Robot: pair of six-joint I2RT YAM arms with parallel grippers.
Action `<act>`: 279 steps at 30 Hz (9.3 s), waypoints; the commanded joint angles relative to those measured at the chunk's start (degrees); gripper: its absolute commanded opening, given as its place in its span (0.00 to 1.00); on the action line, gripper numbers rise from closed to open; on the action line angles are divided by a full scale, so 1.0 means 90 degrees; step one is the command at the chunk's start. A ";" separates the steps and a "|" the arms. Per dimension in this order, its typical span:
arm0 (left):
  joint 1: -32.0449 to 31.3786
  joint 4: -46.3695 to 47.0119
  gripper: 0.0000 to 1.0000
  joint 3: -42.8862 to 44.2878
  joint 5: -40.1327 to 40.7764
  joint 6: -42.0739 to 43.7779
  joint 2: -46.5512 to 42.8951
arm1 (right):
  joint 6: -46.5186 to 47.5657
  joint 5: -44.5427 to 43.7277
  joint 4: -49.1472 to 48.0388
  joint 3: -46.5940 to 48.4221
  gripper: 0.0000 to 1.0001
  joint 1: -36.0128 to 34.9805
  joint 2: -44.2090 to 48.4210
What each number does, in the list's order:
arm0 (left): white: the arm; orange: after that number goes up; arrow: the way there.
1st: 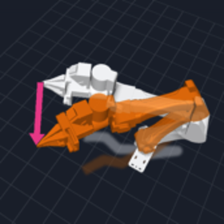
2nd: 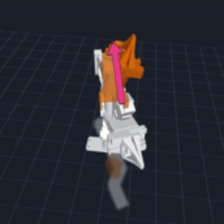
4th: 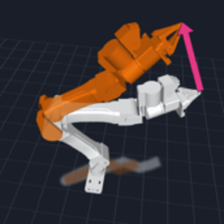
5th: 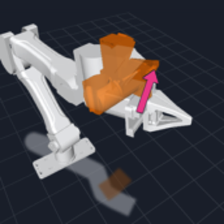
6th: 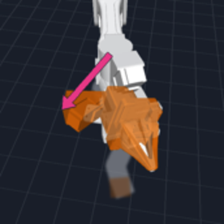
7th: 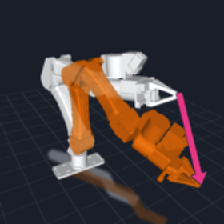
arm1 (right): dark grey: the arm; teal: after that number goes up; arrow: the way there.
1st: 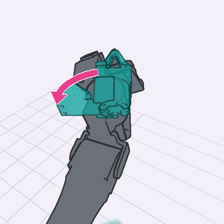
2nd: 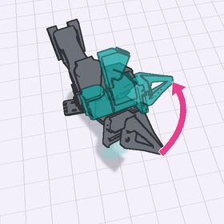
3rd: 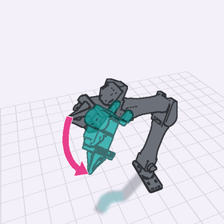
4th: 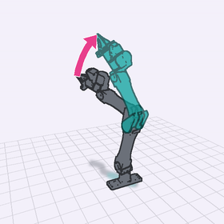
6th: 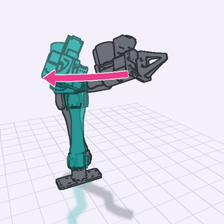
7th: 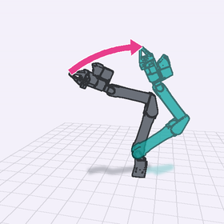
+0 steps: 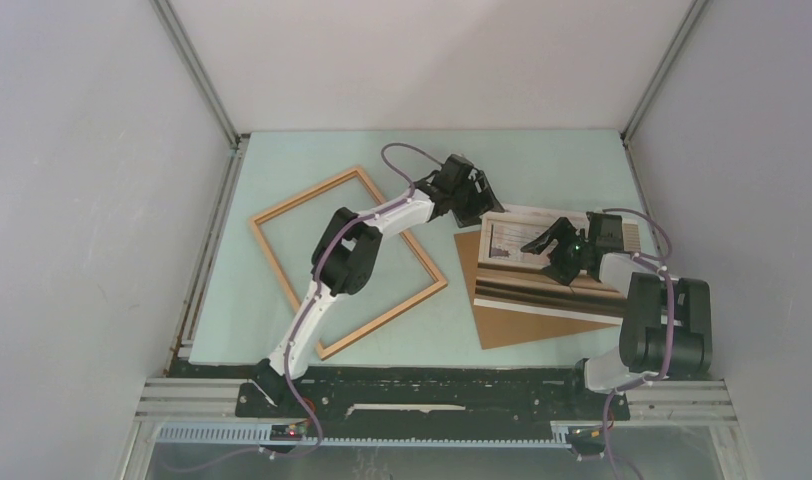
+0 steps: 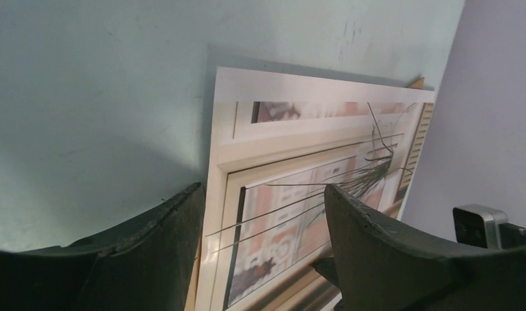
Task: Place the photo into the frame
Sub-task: Pick up the photo at the center of the board, then turn over the photo from the photo frame.
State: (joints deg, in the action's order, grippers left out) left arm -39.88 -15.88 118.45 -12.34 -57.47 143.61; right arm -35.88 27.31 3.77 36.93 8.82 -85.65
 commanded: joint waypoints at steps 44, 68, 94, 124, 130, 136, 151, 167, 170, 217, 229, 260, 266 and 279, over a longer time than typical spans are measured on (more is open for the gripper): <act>0.0152 0.2649 0.37 -0.1517 -0.0924 -0.0455 -0.0647 | 0.0134 -0.0265 0.0127 0.0038 0.87 -0.0052 -0.0113; 0.0137 0.2305 0.19 -0.0643 -0.1094 -0.0285 -0.0064 | 0.0162 -0.0310 0.0158 0.0038 0.87 -0.0052 -0.0074; 0.0089 0.0294 0.00 -0.0132 -0.0659 0.1202 -0.1357 | 0.0584 -0.1105 0.1483 0.0677 1.00 -0.0382 0.2004; 0.2176 -0.3667 0.00 0.0380 0.4084 0.6076 -0.7622 | 0.0898 -0.0155 0.1432 0.1214 0.97 -0.0964 0.2034; 0.1134 -0.2696 0.00 -0.1622 0.4350 0.7463 -0.7817 | 0.0845 -0.0134 0.1238 0.1085 0.97 -0.1190 0.1889; 0.0630 -0.1848 0.00 -0.3062 0.4153 0.7857 -0.7185 | 0.0818 -0.0171 0.1075 0.0934 0.97 -0.1271 0.1805; -0.1813 -0.1506 0.00 -0.3295 0.4774 0.8203 -0.4688 | 0.0626 0.0150 0.0724 0.0820 0.96 -0.1274 0.1254; -0.2924 -0.0840 0.00 -0.5263 0.5252 0.8066 -0.4742 | 0.0356 0.0952 0.0302 0.0702 0.96 -0.1102 0.0678; -0.2976 -0.0831 0.00 -0.5402 0.5207 0.8089 -0.4754 | 0.0366 0.0940 0.0306 0.0691 0.95 -0.1098 0.0681; -0.2923 -0.0028 0.00 -0.6398 0.5508 0.9309 -0.4894 | 0.0436 0.0960 0.0313 0.0582 0.95 -0.1029 0.0913; -0.2533 0.0168 0.00 -0.6379 0.5675 0.9493 -0.4726 | 0.0398 0.1017 0.0250 0.0536 0.95 -0.1029 0.0947; -0.2934 -0.0052 0.00 -0.6737 0.5964 0.9388 -0.4677 | 0.0410 0.1057 0.0235 0.0525 0.95 -0.1029 0.0913; -0.2737 -0.0013 0.00 -0.6698 0.5942 0.9417 -0.4587 | 0.0399 0.1066 0.0216 0.0509 0.95 -0.1032 0.0920; -0.2615 -0.0291 0.17 -0.6356 0.6097 0.9139 -0.4334 | 0.0393 0.1096 0.0211 0.0511 0.94 -0.1031 0.0923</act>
State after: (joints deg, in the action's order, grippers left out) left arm -64.12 -17.76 58.98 40.23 26.74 104.49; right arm -32.42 36.51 7.38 41.65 -0.73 -78.83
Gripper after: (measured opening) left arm 0.116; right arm 0.945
